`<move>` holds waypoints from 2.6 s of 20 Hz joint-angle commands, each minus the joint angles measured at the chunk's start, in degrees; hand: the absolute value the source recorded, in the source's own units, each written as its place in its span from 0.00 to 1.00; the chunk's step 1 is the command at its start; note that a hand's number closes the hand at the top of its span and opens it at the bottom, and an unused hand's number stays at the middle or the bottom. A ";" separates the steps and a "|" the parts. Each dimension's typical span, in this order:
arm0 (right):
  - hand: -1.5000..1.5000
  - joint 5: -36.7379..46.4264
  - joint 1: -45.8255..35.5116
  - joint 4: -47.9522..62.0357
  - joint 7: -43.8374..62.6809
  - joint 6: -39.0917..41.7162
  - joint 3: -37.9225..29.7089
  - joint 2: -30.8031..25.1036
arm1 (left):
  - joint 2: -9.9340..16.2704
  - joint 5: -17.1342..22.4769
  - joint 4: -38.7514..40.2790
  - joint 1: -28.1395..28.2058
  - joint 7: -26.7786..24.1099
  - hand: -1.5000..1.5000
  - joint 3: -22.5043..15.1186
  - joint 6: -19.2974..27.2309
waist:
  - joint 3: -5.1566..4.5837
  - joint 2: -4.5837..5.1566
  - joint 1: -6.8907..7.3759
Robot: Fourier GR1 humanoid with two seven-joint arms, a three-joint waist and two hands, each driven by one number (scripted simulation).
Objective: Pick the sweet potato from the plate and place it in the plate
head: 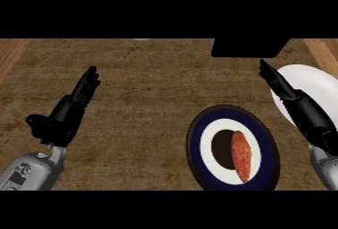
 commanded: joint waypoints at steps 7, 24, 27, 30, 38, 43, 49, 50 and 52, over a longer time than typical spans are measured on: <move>1.00 8.29 -7.56 -0.03 -6.55 12.71 -1.18 -14.16 | 0.34 1.78 4.85 4.43 4.33 0.50 3.75 1.59 | -0.52 0.37 0.08; 0.00 16.32 4.35 22.84 -38.04 17.13 -2.26 -9.57 | -2.22 0.86 8.43 6.88 3.18 0.50 8.07 -1.46 | 0.43 1.47 -0.54; 0.00 16.05 5.79 16.01 -33.69 18.61 -3.98 -8.76 | -3.67 0.21 15.51 3.43 0.03 0.50 10.94 -4.80 | 0.40 1.52 -1.13; 0.00 18.65 3.79 14.22 -28.25 20.94 -2.38 -10.14 | -1.74 0.41 11.11 3.02 5.11 0.50 11.24 -4.81 | 0.41 1.45 -0.87; 0.00 30.02 5.05 8.34 -19.91 18.96 2.08 -7.98 | -4.01 -1.38 11.01 3.76 4.96 0.50 12.06 -5.14 | 0.43 1.46 -0.78; 0.00 37.97 1.17 11.42 -13.94 18.58 6.25 -3.29 | -4.56 -2.21 12.20 3.11 5.02 0.50 13.17 -6.10 | 0.44 1.61 -0.39; 0.00 42.41 2.55 9.37 -12.63 22.96 5.65 -3.22 | -6.93 -5.17 5.78 6.52 7.75 0.50 12.31 -5.19 | 0.45 1.50 -0.48; 0.00 42.15 2.38 6.61 -10.13 25.68 5.81 -2.51 | -6.84 -5.01 11.49 4.92 4.66 0.50 14.40 -6.96 | 0.43 1.53 -0.69; 0.00 44.94 4.91 8.42 -11.97 23.44 7.61 -2.47 | -4.95 -2.69 10.07 3.03 6.81 0.50 16.81 -8.80 | 0.44 1.53 -0.72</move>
